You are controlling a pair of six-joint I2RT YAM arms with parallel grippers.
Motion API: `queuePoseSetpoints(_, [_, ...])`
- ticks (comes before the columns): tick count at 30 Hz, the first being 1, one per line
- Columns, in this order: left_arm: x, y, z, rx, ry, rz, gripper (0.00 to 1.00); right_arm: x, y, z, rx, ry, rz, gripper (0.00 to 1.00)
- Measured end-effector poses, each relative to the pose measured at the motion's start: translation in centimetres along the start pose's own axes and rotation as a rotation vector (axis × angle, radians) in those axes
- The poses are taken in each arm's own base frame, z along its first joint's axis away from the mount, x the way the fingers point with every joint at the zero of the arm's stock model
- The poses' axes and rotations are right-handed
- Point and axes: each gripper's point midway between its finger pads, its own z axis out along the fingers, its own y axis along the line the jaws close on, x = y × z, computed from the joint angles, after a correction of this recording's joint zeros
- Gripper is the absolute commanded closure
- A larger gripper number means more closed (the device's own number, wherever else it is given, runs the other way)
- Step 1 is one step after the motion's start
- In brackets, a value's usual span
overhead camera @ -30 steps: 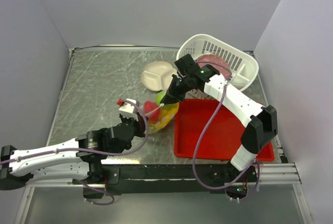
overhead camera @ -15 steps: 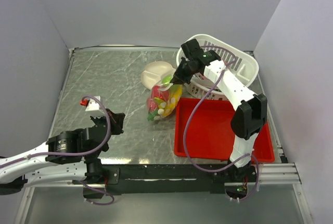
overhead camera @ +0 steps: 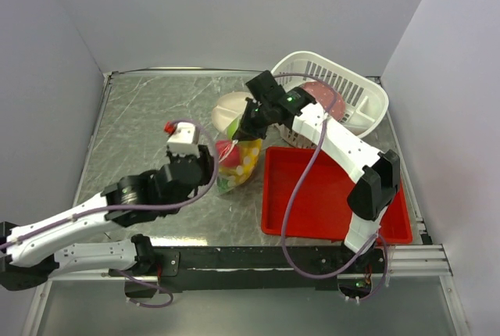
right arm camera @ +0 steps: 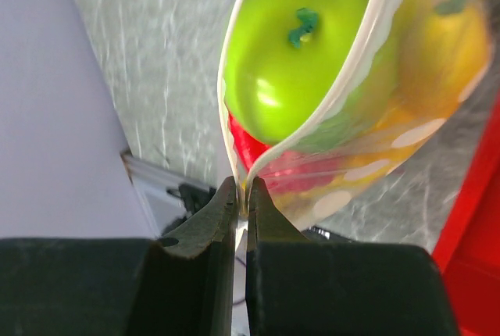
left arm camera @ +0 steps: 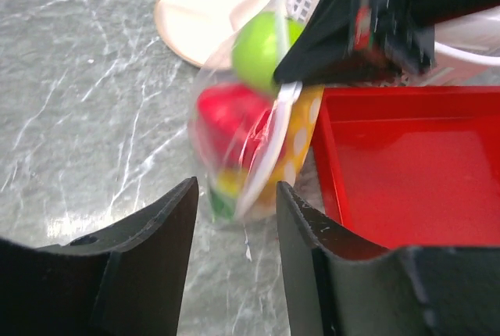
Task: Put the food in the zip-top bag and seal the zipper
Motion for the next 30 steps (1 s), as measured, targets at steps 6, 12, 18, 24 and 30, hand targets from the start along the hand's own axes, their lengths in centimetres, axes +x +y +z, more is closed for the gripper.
queuePoseSetpoints(6, [1.2,-2.3,2.5,0.066,0.104,0.106,0.53,2.8,1.0,-0.3,-0.009,0.033,-0.046,1.0])
queuePoseSetpoints(12, [2.8,-4.0,3.5,0.12,0.173,0.179,0.55,3.0,1.0,-0.2,-0.008,0.035,-0.047,1.0])
queuePoseSetpoints(18, [4.2,-3.9,4.7,0.099,0.211,0.229,0.54,3.1,1.0,-0.2,-0.007,0.037,-0.048,1.0])
queuePoseSetpoints(24, [4.2,-3.1,6.0,0.051,0.201,0.245,0.58,3.1,1.0,-0.3,-0.005,0.038,-0.047,1.0])
queuePoseSetpoints(30, [4.1,-2.7,7.6,0.024,0.182,0.261,0.68,3.3,0.9,-0.4,-0.003,0.042,-0.047,1.0])
